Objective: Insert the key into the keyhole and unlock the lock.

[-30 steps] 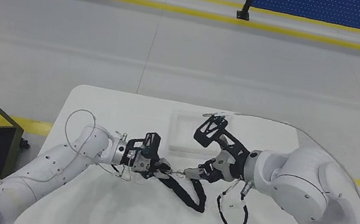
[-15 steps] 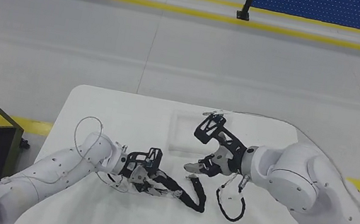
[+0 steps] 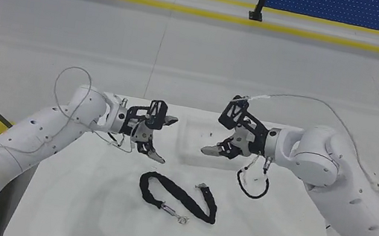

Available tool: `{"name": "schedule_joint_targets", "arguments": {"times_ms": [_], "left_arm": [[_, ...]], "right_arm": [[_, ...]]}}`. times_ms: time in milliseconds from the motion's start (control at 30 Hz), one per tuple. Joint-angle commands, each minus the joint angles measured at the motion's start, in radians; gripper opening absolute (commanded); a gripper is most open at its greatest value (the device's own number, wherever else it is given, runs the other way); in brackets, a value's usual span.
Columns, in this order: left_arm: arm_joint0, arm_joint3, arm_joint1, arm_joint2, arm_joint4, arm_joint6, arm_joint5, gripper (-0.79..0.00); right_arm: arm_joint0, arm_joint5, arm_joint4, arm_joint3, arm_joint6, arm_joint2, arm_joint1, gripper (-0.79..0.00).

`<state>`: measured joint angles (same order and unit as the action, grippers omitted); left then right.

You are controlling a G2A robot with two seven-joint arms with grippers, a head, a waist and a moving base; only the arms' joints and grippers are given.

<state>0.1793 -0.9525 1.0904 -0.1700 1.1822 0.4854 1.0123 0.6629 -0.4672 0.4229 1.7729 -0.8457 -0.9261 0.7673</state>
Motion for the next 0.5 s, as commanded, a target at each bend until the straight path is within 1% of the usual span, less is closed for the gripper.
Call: {"name": "schedule_joint_targets", "arguments": {"times_ms": [0, 100, 233, 400, 467], "left_arm": [[-0.036, 0.003, -0.006, 0.0, -0.047, -0.003, 0.0, 0.0], [-0.069, -0.013, -0.013, 0.0, -0.125, 0.006, 0.0, 0.0], [-0.111, -0.04, -0.028, 0.0, -0.233, -0.019, 0.0, 0.0], [-0.172, -0.07, -0.055, 0.0, -0.4, -0.167, 0.0, 0.0], [-0.193, -0.099, -0.067, 0.0, -0.499, -0.261, 0.0, 0.0]], "right_arm": [[-0.027, -0.062, -0.024, -0.051, 0.0, -0.005, 0.004, 0.0], [-0.067, -0.128, -0.031, -0.079, -0.026, 0.002, 0.01, 0.0], [-0.119, -0.117, -0.033, -0.081, -0.049, -0.018, 0.014, 0.0], [-0.153, -0.093, -0.048, -0.051, -0.091, -0.068, 0.007, 0.0], [-0.16, -0.076, -0.059, -0.039, -0.113, -0.089, 0.003, 0.0]]}}
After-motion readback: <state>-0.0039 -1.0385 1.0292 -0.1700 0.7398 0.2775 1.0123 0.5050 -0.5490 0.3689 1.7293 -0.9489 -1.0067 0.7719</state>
